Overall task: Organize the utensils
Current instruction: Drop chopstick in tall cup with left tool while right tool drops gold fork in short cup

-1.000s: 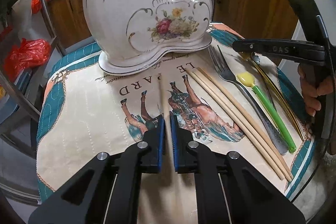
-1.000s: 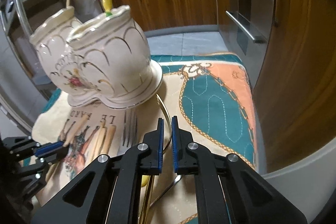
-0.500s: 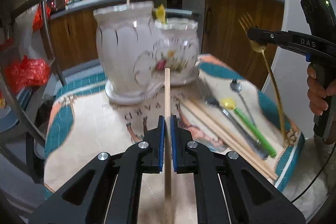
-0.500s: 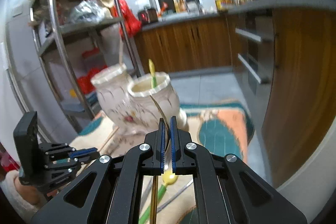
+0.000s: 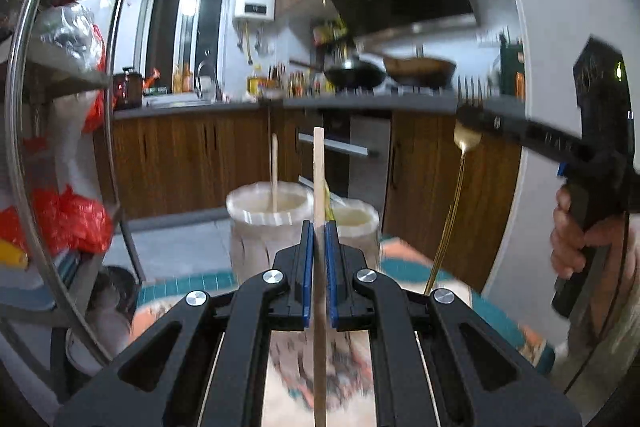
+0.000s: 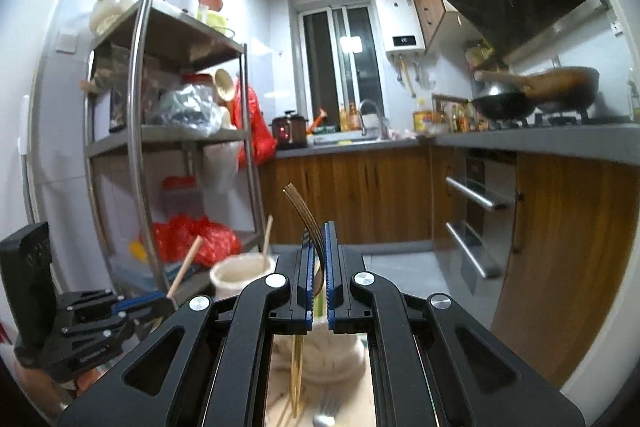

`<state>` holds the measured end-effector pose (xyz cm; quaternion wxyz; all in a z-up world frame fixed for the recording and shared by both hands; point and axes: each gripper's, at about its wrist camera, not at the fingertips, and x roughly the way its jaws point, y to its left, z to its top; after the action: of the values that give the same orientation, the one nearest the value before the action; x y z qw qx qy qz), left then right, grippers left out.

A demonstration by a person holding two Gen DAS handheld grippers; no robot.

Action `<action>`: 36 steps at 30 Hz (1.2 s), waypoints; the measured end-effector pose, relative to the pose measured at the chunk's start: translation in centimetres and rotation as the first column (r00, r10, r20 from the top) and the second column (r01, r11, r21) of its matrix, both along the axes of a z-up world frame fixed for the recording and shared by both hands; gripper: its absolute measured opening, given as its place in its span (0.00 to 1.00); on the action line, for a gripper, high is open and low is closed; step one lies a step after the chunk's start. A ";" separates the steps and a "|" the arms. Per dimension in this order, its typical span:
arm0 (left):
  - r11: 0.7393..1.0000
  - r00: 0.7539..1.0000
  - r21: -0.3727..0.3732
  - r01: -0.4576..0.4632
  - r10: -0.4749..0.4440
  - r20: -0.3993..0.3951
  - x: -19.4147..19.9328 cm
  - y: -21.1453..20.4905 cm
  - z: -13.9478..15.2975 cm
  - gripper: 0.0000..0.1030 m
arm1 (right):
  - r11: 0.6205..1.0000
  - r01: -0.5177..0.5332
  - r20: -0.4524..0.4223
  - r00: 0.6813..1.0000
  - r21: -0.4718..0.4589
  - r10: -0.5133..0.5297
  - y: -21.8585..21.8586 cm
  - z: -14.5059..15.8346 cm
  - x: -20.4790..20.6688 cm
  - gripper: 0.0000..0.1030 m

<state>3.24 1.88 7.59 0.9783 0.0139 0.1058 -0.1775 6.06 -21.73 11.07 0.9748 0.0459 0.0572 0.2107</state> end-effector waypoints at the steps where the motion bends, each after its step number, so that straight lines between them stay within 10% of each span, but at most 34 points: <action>1: 1.000 1.000 -0.010 -0.001 0.001 0.019 0.6 0.1 0.8 0.06 | 1.000 0.000 0.005 1.000 0.006 0.000 0.2 0.6 0.5 0.06; 14: 0.985 0.976 -0.151 -0.082 0.110 0.186 9.1 0.1 7.9 0.06 | 0.978 0.104 0.103 0.987 0.182 -0.124 -0.6 2.7 5.1 0.06; 22: 0.980 0.975 -0.105 -0.167 0.180 0.133 14.1 -0.7 4.7 0.06 | 0.965 0.129 0.053 0.988 0.227 -0.144 -1.8 0.2 8.1 0.06; 36: 0.972 0.973 -0.069 -0.226 0.229 0.038 10.7 0.7 -0.2 0.06 | 0.992 0.090 -0.131 0.988 0.094 -0.077 0.8 -3.7 10.9 0.06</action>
<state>13.89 2.56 7.36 0.9943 -0.0260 0.0787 -0.0670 16.93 -20.93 7.34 0.9736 0.1101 0.1065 0.1690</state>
